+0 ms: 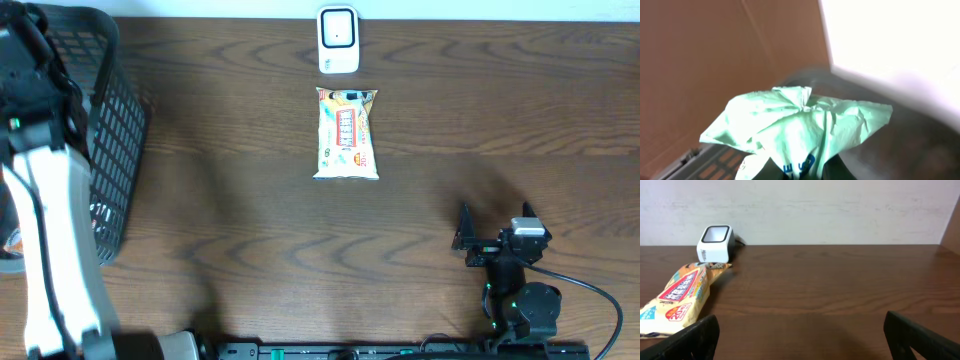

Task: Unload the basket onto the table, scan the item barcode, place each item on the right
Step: 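Carry the mint-green packet out and drop it left of the yellow bag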

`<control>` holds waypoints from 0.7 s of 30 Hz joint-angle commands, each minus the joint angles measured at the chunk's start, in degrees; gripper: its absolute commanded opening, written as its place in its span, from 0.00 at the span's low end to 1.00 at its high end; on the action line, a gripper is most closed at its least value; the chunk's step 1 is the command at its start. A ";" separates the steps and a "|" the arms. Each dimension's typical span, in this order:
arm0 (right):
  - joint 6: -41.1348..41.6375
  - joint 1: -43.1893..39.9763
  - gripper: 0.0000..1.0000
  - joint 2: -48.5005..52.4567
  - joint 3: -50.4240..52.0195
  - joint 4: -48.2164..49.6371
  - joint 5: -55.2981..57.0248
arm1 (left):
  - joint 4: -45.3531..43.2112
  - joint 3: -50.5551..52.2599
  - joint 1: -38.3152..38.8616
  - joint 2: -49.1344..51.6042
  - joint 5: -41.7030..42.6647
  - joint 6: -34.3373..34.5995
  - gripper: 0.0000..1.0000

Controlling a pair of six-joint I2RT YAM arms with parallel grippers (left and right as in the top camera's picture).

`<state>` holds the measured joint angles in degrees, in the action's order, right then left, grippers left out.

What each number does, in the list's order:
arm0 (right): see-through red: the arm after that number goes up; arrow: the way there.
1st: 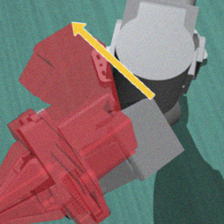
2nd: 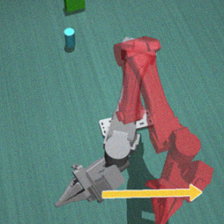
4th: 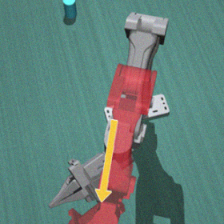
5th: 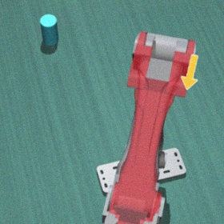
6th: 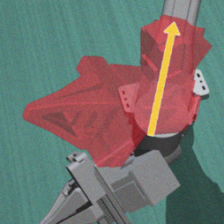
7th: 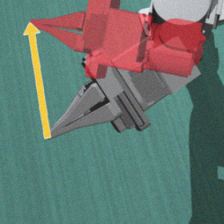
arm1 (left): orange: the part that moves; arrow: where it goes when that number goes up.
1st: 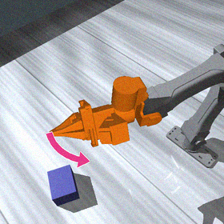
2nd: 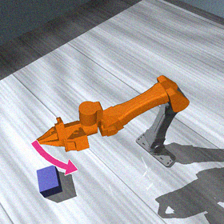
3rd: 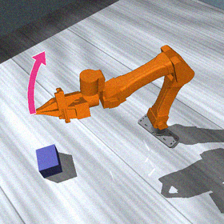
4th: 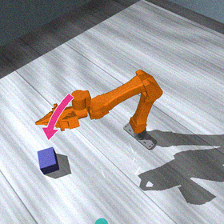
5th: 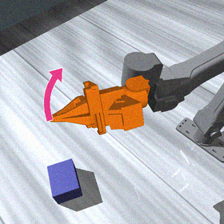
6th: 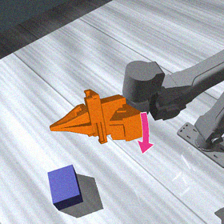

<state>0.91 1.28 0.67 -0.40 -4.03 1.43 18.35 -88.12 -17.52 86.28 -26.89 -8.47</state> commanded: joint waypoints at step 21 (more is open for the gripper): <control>0.74 0.22 0.99 -0.35 0.09 -0.22 -0.07 | 8.83 -0.50 39.87 1.97 15.98 28.52 0.08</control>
<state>0.91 1.28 0.69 -0.40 -4.03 1.43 27.05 -88.18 21.15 82.83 -12.25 14.98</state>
